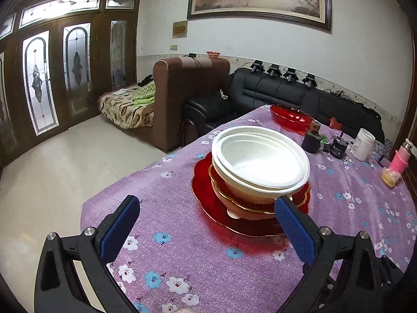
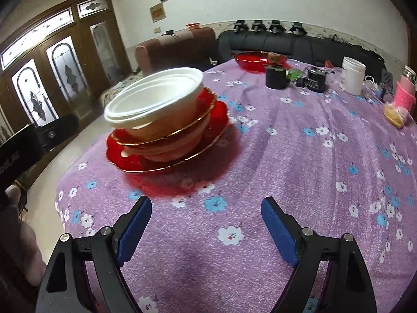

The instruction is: Organize plates and bowls

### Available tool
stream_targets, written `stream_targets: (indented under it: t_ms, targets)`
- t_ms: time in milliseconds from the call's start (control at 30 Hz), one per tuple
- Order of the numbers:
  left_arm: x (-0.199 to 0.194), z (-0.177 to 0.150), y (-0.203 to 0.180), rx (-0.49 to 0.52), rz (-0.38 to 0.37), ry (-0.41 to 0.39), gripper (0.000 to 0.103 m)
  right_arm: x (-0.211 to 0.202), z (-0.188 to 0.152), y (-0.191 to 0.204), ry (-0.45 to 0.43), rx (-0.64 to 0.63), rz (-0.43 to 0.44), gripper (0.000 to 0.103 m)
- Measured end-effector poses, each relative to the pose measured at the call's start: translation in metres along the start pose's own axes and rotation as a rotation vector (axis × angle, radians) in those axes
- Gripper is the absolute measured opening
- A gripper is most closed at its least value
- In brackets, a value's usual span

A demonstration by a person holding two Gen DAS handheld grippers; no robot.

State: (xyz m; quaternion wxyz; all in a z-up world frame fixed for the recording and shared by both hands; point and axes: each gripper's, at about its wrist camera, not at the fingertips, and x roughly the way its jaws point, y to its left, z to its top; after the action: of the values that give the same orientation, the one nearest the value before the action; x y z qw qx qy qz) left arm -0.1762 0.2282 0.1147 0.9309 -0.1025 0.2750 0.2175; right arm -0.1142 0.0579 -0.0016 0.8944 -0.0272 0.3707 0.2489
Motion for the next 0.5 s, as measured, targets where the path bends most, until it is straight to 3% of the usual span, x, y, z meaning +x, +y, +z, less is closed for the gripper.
stream_targets:
  t_ms: [333, 500]
  targets:
    - [0.006, 0.000, 0.002, -0.007, -0.017, 0.009, 0.103, -0.001, 0.003, 0.009, -0.001, -0.022, 0.001, 0.089]
    - [0.015, -0.004, 0.006, -0.004, -0.041, 0.053, 0.103, 0.005, 0.004, 0.021, 0.011, -0.053, 0.005, 0.089]
